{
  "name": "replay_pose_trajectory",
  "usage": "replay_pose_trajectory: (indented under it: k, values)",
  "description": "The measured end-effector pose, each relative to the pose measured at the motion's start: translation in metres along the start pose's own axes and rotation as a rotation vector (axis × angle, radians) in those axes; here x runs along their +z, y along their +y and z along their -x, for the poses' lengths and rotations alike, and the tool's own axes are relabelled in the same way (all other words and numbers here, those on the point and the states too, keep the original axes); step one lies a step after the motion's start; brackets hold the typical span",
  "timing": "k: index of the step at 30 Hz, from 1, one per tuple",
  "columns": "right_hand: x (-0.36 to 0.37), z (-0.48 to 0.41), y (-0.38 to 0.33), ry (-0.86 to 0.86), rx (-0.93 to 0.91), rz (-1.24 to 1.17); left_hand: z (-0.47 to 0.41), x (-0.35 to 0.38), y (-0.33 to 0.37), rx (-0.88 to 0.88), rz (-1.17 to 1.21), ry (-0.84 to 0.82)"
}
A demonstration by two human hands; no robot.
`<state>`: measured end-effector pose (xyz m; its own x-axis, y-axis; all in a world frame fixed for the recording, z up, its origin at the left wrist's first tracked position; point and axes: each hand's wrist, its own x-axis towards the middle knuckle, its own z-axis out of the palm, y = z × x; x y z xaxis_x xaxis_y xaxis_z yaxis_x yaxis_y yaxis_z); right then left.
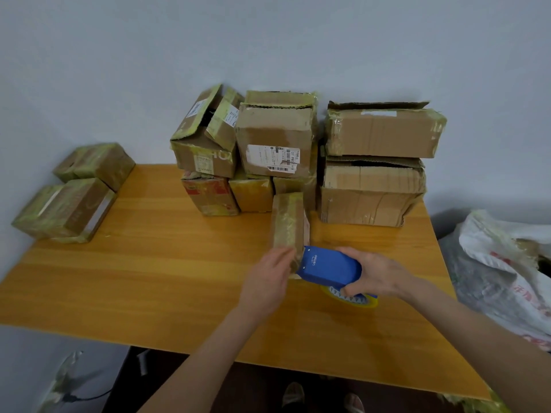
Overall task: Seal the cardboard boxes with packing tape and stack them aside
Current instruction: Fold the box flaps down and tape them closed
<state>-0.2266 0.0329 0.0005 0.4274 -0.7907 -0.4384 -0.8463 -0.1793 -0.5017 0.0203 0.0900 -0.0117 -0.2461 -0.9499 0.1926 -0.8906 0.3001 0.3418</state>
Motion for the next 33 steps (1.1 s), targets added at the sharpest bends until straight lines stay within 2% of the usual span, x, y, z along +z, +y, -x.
replay_pose_trajectory:
  k: [3,5,7,14,19,22,28,33]
  values:
    - [-0.002,0.002,0.003,-0.007,-0.026,0.036,0.005,0.013,0.006,-0.019,-0.148,-0.287]
    - [-0.001,0.006,0.008,-0.016,-0.034,0.063,0.007,0.016,0.005,-0.006,-0.257,-0.351]
    - [-0.003,0.011,0.016,-0.021,-0.036,0.075,0.007,0.016,0.008,0.002,-0.269,-0.382]
    - [-0.02,0.025,0.041,-0.019,-0.069,0.004,0.005,0.014,0.01,0.025,-0.306,-0.404]
    - [-0.024,0.023,0.044,-0.081,-0.089,-0.01,0.006,0.009,0.01,0.015,-0.293,-0.41]
    - [-0.036,0.027,0.043,-0.111,-0.064,0.068,0.005,0.008,0.011,0.007,-0.285,-0.411]
    - [-0.026,0.004,0.012,-0.139,-0.042,0.377,0.005,0.011,0.009,0.005,-0.272,-0.396]
    - [-0.026,-0.013,0.002,-0.197,-0.002,0.373,0.005,0.013,0.01,-0.007,-0.269,-0.409]
